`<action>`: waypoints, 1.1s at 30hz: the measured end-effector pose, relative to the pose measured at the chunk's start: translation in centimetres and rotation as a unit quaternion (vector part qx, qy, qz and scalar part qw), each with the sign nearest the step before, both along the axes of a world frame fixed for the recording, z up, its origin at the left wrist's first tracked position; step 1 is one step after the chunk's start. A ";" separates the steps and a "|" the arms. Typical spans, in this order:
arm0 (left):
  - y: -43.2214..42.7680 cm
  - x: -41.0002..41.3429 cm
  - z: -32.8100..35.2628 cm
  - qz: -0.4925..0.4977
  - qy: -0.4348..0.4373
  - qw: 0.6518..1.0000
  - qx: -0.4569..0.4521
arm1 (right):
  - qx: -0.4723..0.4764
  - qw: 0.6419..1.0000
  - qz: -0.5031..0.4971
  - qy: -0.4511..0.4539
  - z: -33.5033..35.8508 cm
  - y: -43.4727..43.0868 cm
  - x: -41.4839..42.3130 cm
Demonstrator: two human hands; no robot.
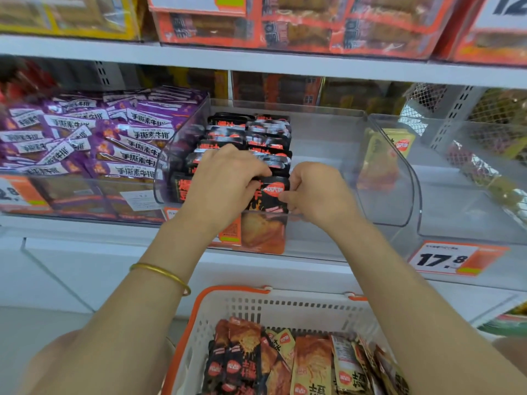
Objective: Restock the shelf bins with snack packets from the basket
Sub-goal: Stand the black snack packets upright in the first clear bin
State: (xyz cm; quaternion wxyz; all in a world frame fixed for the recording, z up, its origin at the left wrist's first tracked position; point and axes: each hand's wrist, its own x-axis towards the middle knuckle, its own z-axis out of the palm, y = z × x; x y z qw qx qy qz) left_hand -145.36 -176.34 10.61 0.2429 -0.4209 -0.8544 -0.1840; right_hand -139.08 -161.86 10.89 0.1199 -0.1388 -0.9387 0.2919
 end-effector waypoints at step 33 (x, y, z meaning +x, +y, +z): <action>-1.5 6.7 -12.9 0.025 -0.188 0.905 -0.381 | 0.177 0.930 0.209 -0.245 -33.5 -9.1 8.9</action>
